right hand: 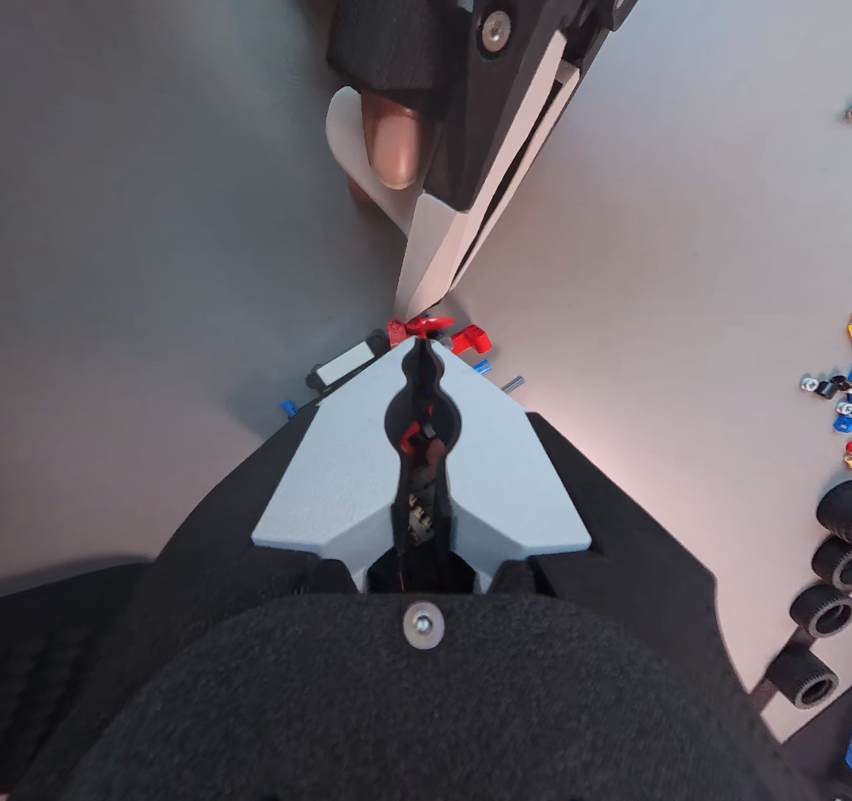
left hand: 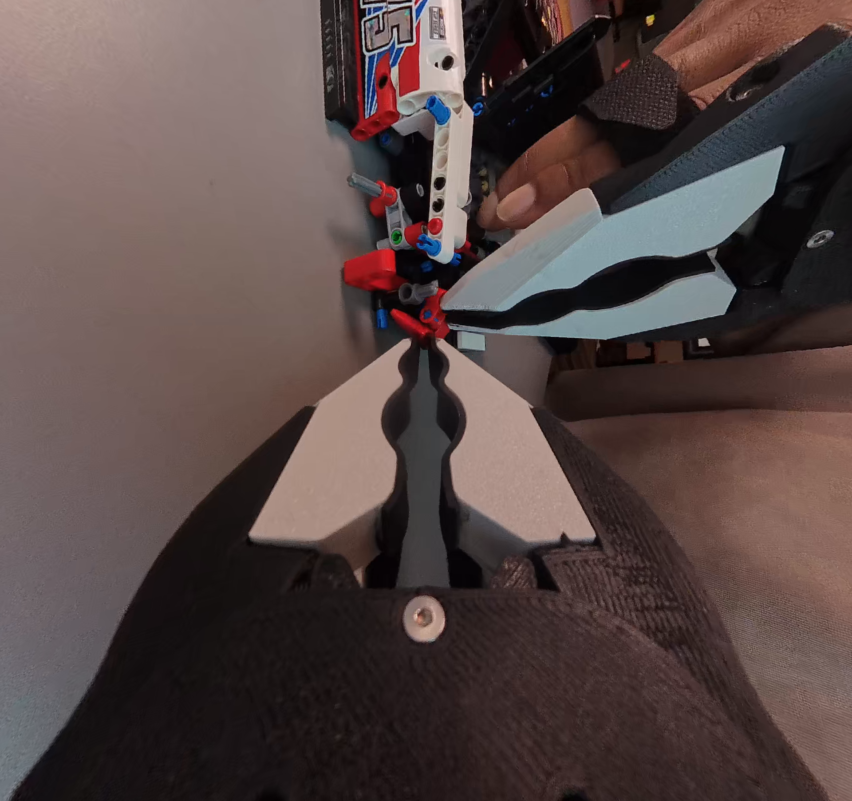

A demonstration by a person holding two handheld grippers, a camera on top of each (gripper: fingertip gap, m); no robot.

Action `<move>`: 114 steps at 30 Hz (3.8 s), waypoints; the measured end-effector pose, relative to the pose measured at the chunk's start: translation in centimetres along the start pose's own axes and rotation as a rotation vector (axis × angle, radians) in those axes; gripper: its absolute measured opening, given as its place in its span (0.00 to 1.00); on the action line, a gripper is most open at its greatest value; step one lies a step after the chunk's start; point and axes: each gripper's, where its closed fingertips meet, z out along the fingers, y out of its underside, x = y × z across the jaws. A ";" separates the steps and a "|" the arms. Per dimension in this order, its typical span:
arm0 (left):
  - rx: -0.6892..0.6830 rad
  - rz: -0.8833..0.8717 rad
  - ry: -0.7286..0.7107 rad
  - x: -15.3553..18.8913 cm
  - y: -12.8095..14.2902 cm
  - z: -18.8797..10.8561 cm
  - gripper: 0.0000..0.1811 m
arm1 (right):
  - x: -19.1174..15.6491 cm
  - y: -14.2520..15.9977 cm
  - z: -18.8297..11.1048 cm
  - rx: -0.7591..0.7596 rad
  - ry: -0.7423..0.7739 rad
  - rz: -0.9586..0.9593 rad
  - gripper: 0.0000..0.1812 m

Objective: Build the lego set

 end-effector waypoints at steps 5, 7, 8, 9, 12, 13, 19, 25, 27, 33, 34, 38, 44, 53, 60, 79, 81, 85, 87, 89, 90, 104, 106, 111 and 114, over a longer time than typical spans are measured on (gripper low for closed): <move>0.004 0.022 0.011 0.5 0.0 0.0 0.00 | -0.8 0.7 0.5 -0.003 -0.037 0.018 0.00; 0.001 0.019 0.014 0.3 0.2 0.0 0.00 | -0.7 0.4 -0.2 0.040 -0.028 0.037 0.00; 0.003 0.016 0.022 0.3 0.2 0.0 0.00 | -0.6 0.1 -0.8 0.071 -0.031 0.059 0.00; 0.007 0.015 0.029 0.4 0.1 0.0 0.00 | -0.4 -0.1 -1.4 0.099 -0.029 0.081 0.00; -0.001 0.053 0.026 0.6 0.1 0.2 0.00 | -0.2 0.2 -2.7 0.130 -0.029 0.122 0.01; -0.006 0.079 0.020 0.8 0.2 0.3 0.02 | -0.3 0.5 -2.8 0.127 -0.026 0.123 0.01; -0.030 0.466 -0.136 0.8 0.5 0.3 0.10 | -1.4 1.6 -2.6 0.121 0.005 0.171 0.04; -0.051 0.877 -0.319 0.4 0.5 1.3 0.21 | -1.4 2.9 -2.3 0.106 0.056 0.184 0.05; -0.046 0.943 -0.360 0.2 0.4 1.7 0.21 | -1.3 3.1 -2.9 0.117 0.059 0.170 0.05; -0.023 1.020 -0.443 -0.3 -0.5 1.8 0.12 | 0.6 3.9 -6.4 0.262 0.041 0.139 0.08; -0.020 1.008 -0.442 -0.4 -0.6 1.7 0.10 | 1.0 4.1 -6.9 0.259 0.037 0.112 0.12; 0.004 0.932 -0.434 -0.4 -0.8 0.7 0.09 | 3.7 4.7 -9.2 0.213 0.025 0.049 0.20; 0.080 0.897 -0.491 -0.1 -1.4 -1.2 0.09 | 7.1 9.4 -8.0 0.010 -0.145 -0.034 0.34; 0.232 0.772 -0.545 -1.3 -2.2 -4.6 0.09 | 7.9 16.6 -7.6 -0.320 -0.151 -0.137 0.51; 0.176 0.772 -0.537 -2.1 -2.7 -4.3 0.09 | 4.9 17.2 -5.0 -0.304 -0.061 -0.110 0.54; 0.133 0.880 -0.694 -4.2 -5.8 -7.8 0.09 | -4.0 10.4 -6.0 0.082 0.078 0.299 0.54; 0.153 0.874 -0.708 -4.2 -5.9 -8.4 0.09 | -2.7 10.0 -5.4 0.062 0.150 0.262 0.49; 0.193 0.853 -0.761 -4.7 -6.9 -10.3 0.09 | -0.5 8.2 -4.6 0.086 0.161 0.290 0.50; 0.227 0.836 -0.792 -4.8 -7.7 -11.6 0.09 | 1.2 7.3 -4.2 0.105 0.193 0.390 0.49; 0.255 0.814 -0.824 -5.1 -8.3 -13.0 0.09 | 2.8 7.0 -4.0 0.099 0.232 0.500 0.48; 0.264 0.808 -0.842 -5.4 -8.5 -13.6 0.09 | 3.0 7.0 -4.0 0.084 0.247 0.531 0.47; 0.168 0.858 -0.830 -6.5 -6.7 -12.8 0.09 | -6.5 6.6 -4.4 0.106 -0.033 0.363 0.57; 0.140 0.882 -0.839 -6.4 -6.2 -12.6 0.09 | -6.5 6.2 -4.2 0.130 -0.019 0.417 0.57; 0.085 0.937 -0.859 -6.5 -4.8 -12.5 0.09 | -9.6 6.0 -5.5 0.152 -0.056 0.472 0.47; 0.068 0.952 -0.828 -6.5 -4.1 -11.7 0.09 | -12.8 5.7 -6.7 0.204 -0.186 0.419 0.41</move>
